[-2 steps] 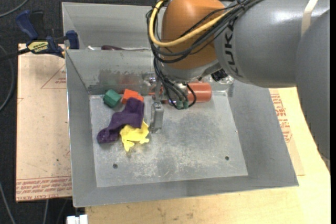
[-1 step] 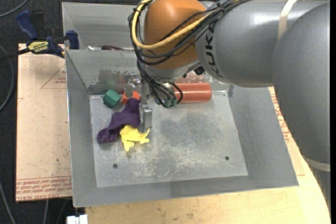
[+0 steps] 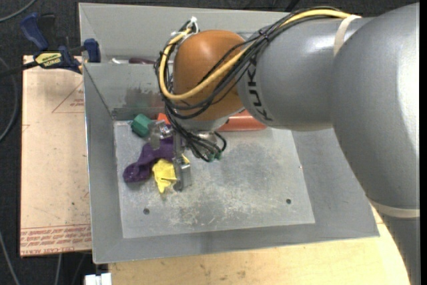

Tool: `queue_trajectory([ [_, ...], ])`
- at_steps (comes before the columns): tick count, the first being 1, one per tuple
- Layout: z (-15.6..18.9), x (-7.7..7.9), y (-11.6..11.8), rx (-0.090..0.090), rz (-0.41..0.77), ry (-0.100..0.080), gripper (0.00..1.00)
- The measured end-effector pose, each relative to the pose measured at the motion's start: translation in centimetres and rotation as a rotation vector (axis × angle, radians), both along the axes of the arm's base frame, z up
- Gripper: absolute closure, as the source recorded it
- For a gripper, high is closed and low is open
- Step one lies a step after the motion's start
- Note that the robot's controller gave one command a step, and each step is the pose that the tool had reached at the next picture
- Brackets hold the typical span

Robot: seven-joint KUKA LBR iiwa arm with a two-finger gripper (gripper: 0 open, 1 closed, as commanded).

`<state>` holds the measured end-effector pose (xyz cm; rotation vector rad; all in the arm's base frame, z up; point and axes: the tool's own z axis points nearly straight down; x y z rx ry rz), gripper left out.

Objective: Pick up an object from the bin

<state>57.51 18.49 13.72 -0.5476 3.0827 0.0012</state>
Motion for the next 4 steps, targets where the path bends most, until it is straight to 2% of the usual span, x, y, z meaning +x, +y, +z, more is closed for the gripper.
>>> queue_trajectory([
  [1, -2.8, -1.3, 0.5, 0.001, 0.067, 0.015, 0.00],
  [2, -3.9, 0.2, 0.1, -0.001, 0.319, 0.001, 0.00],
  [3, -6.2, 2.6, -4.2, 0.005, 0.449, 0.005, 1.00],
  [4, -6.2, 2.6, -4.2, 0.006, 0.449, 0.005, 1.00],
])
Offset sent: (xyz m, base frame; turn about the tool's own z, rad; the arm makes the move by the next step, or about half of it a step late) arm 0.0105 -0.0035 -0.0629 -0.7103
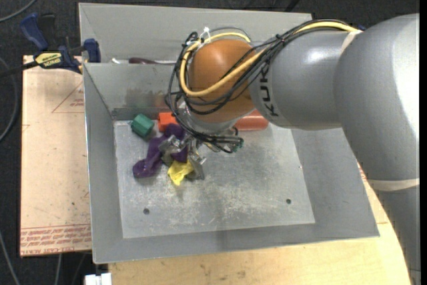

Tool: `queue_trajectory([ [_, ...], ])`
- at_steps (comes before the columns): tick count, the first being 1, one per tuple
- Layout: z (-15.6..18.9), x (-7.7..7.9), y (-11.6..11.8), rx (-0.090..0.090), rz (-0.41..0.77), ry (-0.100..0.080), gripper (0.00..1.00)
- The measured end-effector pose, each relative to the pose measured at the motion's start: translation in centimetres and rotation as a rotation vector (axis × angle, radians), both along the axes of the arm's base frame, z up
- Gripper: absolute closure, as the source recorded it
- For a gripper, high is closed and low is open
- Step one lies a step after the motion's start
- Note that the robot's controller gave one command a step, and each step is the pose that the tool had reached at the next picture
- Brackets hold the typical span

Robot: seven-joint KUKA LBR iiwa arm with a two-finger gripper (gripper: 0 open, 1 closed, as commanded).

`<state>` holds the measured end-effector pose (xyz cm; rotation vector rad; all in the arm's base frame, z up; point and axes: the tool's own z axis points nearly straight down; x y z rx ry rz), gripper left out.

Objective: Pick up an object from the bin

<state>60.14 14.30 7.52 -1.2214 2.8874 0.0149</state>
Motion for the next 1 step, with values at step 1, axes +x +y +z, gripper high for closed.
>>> queue_trajectory([
  [1, 16.87, -0.30, 0.72, 0.004, 0.051, -0.012, 1.00],
])
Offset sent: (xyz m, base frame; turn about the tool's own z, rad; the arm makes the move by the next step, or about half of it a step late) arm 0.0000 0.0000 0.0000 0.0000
